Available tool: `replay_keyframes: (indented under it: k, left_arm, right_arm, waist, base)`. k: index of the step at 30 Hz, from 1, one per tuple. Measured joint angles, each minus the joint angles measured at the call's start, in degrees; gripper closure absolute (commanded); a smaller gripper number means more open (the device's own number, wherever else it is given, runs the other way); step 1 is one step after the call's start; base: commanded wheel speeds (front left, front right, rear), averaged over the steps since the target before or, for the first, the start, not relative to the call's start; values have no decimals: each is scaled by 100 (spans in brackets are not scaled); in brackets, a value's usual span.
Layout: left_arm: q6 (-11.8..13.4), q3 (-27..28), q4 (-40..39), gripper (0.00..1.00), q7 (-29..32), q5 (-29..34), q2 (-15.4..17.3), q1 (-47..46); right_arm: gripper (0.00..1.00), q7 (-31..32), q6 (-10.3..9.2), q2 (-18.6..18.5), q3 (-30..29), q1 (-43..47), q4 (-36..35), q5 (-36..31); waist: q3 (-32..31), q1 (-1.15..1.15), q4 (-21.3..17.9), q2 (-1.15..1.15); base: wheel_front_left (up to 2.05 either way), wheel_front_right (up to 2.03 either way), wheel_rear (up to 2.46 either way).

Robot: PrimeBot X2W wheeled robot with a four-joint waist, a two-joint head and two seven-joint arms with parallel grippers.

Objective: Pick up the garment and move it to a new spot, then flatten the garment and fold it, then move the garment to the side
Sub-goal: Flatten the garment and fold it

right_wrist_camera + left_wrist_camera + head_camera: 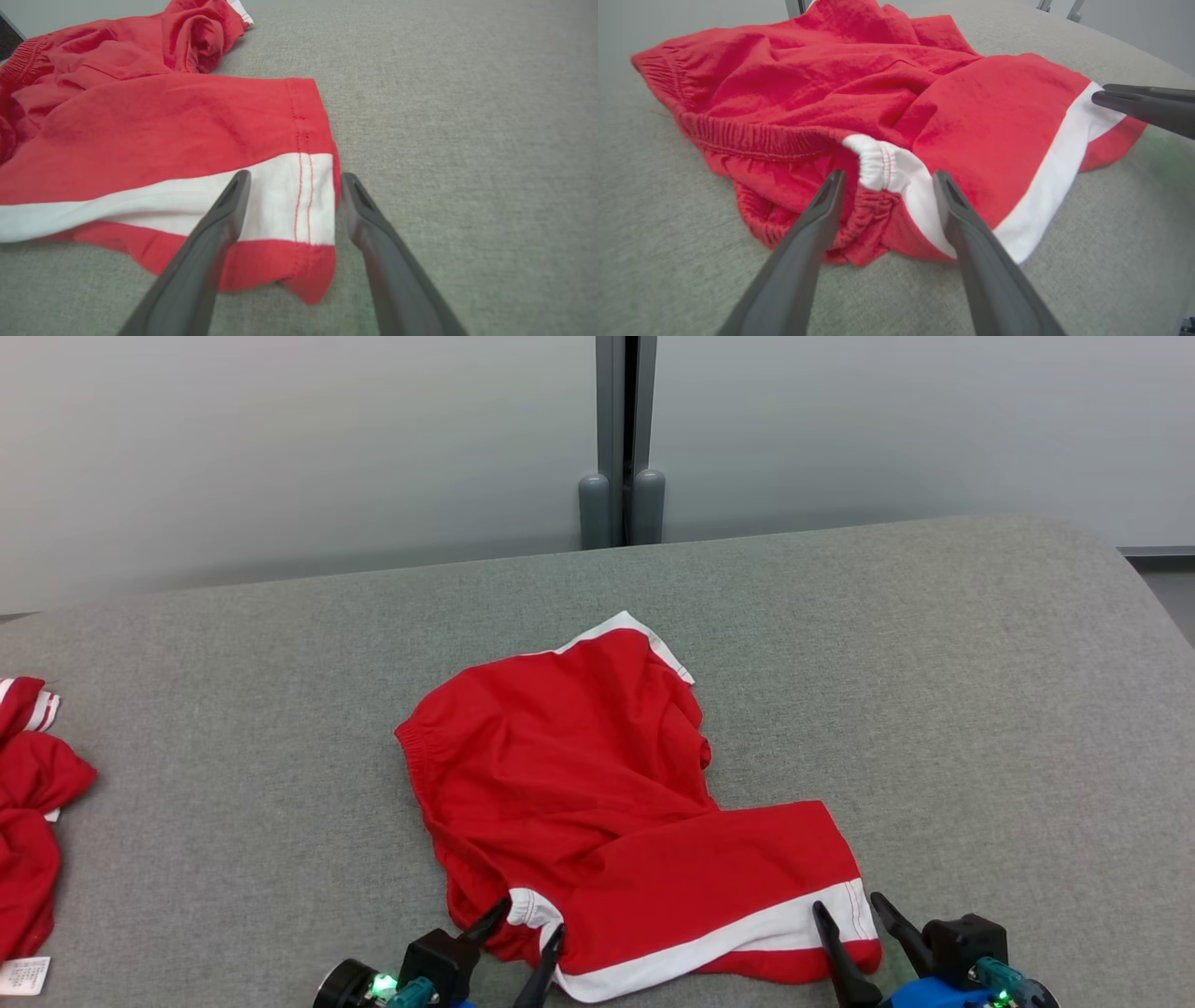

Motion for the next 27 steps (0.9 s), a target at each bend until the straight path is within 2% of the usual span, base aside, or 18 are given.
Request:
replay_keyframes:
  k: [1,2,4,5,19,27]
  left_arm:
    - [0,-22,35,2,0,-57,9,-25]
    - [0,-42,74,31,0,-124,24,-52]
    - [0,-52,149,83,0,-233,54,-89]
    - [0,-52,171,100,0,-277,69,-99]
    - [0,715,-121,100,0,-271,224,281]
    - [0,1007,-121,100,0,-121,162,461]
  right_arm:
    - [0,1,0,-8,22,-7,21,53]
    - [0,1,0,-13,41,-18,40,97]
    - [0,0,0,-30,65,-50,74,175]
    - [0,0,0,-33,75,-63,93,213]
    - [0,0,0,-75,312,-141,101,449]
    - [0,0,0,-80,477,-69,9,564]
  waist:
    - [5,0,3,0]
    - [13,0,7,0]
    - [28,0,23,0]
    - [35,0,33,0]
    - [103,0,204,0]
    - [88,0,285,0]
  base:
    - [0,0,0]
    - [0,0,0]
    - [0,0,0]
    - [0,0,0]
    - [0,0,0]
    - [0,0,0]
